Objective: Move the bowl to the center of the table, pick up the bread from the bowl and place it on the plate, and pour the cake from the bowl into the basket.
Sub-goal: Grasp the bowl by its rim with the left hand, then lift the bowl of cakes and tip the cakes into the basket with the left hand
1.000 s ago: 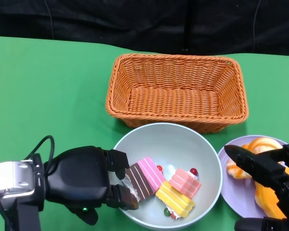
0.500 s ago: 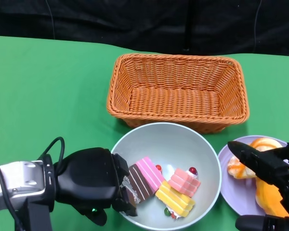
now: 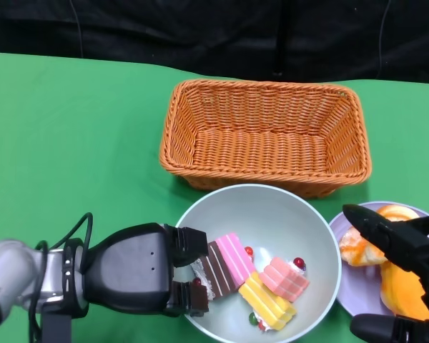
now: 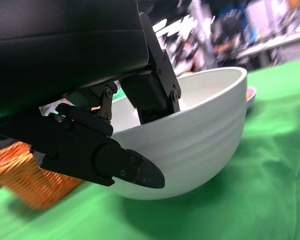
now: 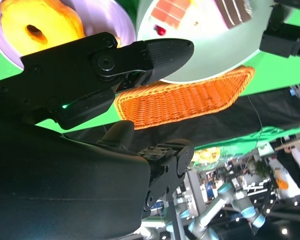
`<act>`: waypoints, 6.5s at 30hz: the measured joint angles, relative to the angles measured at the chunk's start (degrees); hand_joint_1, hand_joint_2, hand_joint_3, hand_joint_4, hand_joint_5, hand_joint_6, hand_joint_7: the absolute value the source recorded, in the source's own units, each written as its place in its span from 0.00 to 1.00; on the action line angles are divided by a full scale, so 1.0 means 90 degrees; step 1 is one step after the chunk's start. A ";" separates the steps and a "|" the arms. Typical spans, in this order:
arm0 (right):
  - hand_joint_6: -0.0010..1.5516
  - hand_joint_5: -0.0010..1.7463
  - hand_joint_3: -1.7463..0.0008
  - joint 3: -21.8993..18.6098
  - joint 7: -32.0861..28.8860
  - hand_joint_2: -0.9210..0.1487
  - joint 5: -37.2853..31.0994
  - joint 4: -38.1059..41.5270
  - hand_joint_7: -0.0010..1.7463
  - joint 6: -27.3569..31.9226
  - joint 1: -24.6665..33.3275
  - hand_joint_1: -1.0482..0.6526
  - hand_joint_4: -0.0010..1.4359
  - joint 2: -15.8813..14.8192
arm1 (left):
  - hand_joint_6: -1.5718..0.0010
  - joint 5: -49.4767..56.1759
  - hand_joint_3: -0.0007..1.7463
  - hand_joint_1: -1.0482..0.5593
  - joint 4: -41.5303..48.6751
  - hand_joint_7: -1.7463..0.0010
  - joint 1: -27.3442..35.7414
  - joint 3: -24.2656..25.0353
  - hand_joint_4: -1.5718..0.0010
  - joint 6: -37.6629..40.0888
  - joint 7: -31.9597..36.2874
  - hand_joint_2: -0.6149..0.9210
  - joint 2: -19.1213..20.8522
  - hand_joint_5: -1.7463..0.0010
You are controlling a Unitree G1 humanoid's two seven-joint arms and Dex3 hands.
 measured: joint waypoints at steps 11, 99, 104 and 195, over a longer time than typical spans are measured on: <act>0.32 0.62 0.83 0.0042 -0.0760 0.00 0.0448 -0.0034 0.12 -0.0016 0.0360 0.24 0.19 0.0304 | 0.49 0.0177 0.01 0.47 0.0090 0.19 -0.0366 -0.0844 0.42 0.0576 0.1582 0.98 0.0213 0.00; 0.22 0.70 0.79 0.0760 -0.2612 0.00 0.1402 0.1746 0.55 -0.1539 0.0602 0.37 0.27 0.0692 | 0.46 -0.8017 1.00 0.59 -0.1092 0.00 0.0975 0.3668 0.33 0.0971 -0.7066 0.50 -0.2897 0.00; 0.22 0.70 0.79 0.0769 -0.2618 0.00 0.1413 0.1756 0.55 -0.1539 0.0603 0.37 0.27 0.0692 | 0.47 -0.8620 1.00 0.56 -0.0809 0.00 0.0931 0.3913 0.33 0.1315 -0.7357 0.51 -0.3460 0.00; 0.22 0.67 0.79 0.0807 -0.2590 0.00 0.1529 0.1776 0.54 -0.1539 0.0755 0.37 0.28 0.0688 | 0.42 -1.6206 1.00 0.45 0.0571 0.00 0.0087 0.8055 0.28 0.7068 -0.9042 0.54 -0.5100 0.00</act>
